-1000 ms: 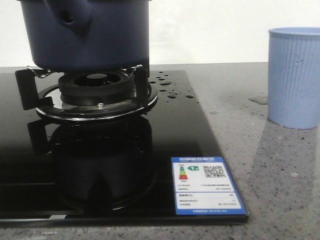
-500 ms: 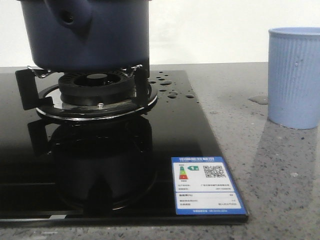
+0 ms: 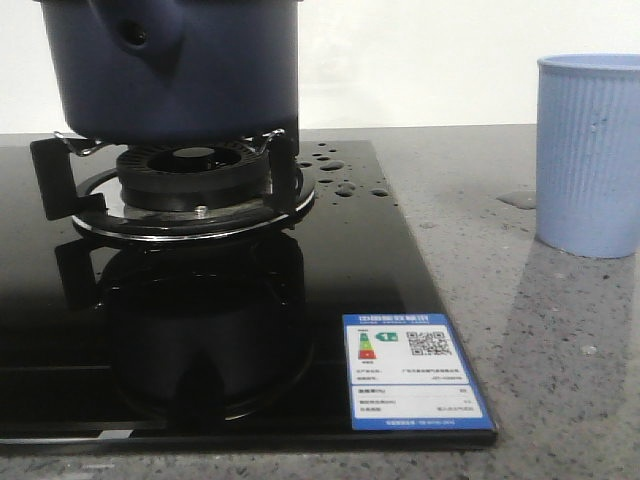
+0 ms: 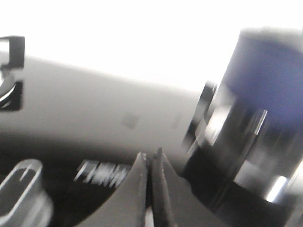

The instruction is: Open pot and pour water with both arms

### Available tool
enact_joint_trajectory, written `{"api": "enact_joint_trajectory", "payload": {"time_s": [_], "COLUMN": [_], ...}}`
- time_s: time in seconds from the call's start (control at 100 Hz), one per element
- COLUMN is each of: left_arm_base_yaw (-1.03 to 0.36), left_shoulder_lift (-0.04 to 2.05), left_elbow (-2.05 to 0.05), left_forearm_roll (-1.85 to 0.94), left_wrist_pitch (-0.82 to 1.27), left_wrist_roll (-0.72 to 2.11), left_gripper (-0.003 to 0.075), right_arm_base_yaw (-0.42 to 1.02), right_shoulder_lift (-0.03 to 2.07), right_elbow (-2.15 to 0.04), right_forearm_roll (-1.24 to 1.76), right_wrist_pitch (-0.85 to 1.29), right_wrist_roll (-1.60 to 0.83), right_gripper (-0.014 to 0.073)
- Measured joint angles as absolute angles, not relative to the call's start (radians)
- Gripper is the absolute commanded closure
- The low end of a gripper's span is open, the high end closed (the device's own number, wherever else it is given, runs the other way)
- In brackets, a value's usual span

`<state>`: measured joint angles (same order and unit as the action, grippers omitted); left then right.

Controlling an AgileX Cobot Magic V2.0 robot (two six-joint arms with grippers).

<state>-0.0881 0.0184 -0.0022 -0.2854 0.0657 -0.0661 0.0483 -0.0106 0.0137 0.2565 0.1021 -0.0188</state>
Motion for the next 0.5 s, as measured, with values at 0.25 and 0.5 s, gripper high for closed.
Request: {"api": "enact_joint_trajectory", "payload": {"time_s": [0.25,0.5], "left_arm_base_yaw": [-0.088,-0.088], "left_shoulder_lift": [0.018,0.018], "left_elbow": [-0.002,-0.015], "left_forearm_roll": [-0.760,-0.791], "left_wrist_pitch": [-0.031,0.076], "left_wrist_roll": [-0.072,-0.063], "left_gripper": [0.0739,0.0739], "right_arm_base_yaw": [0.048,0.048], "right_shoulder_lift": [-0.011,-0.011], "right_elbow": [0.014,-0.009], "right_forearm_roll": [0.635,0.706], "right_wrist_pitch": [0.041,0.068], "right_wrist_roll": [-0.019,-0.024], "right_gripper": [0.0659,0.0659]}}
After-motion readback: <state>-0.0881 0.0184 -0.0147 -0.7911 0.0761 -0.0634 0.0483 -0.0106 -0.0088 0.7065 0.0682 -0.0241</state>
